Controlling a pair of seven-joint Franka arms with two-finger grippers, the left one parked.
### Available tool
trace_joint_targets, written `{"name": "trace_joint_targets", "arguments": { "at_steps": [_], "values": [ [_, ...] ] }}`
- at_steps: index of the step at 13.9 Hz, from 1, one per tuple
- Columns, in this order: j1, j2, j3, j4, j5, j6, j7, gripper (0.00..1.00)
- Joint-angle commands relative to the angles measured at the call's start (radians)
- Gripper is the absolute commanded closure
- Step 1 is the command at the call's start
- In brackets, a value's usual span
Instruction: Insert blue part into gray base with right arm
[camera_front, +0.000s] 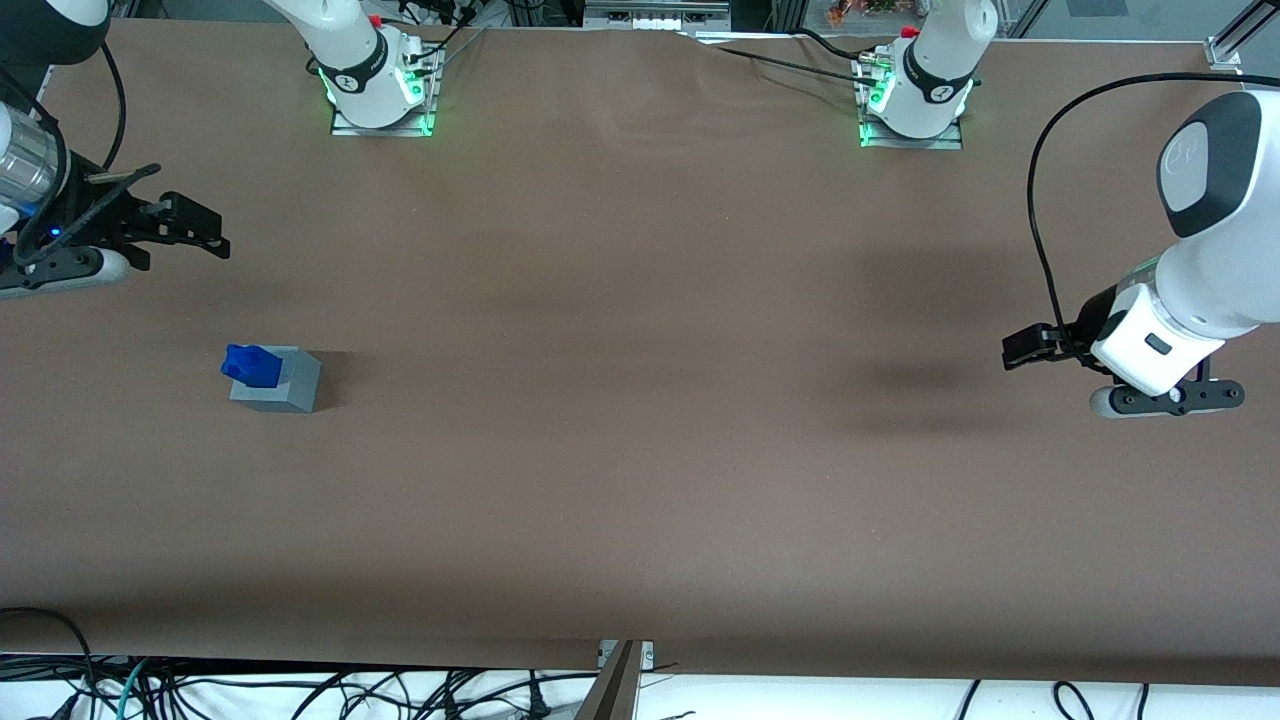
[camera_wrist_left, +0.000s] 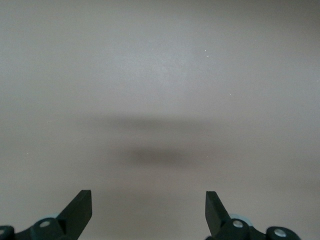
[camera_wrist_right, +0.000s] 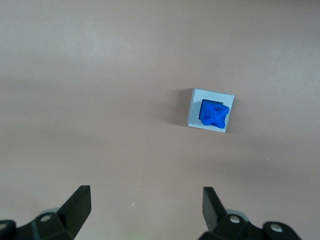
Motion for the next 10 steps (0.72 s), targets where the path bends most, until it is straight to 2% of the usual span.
{"name": "trace_joint_targets", "arguments": {
  "at_steps": [1,10],
  "values": [
    [-0.007,-0.006,0.015,0.027,-0.033,-0.045,-0.001,0.01],
    [-0.005,-0.003,0.014,0.078,-0.045,-0.067,0.005,0.01]
  ]
}}
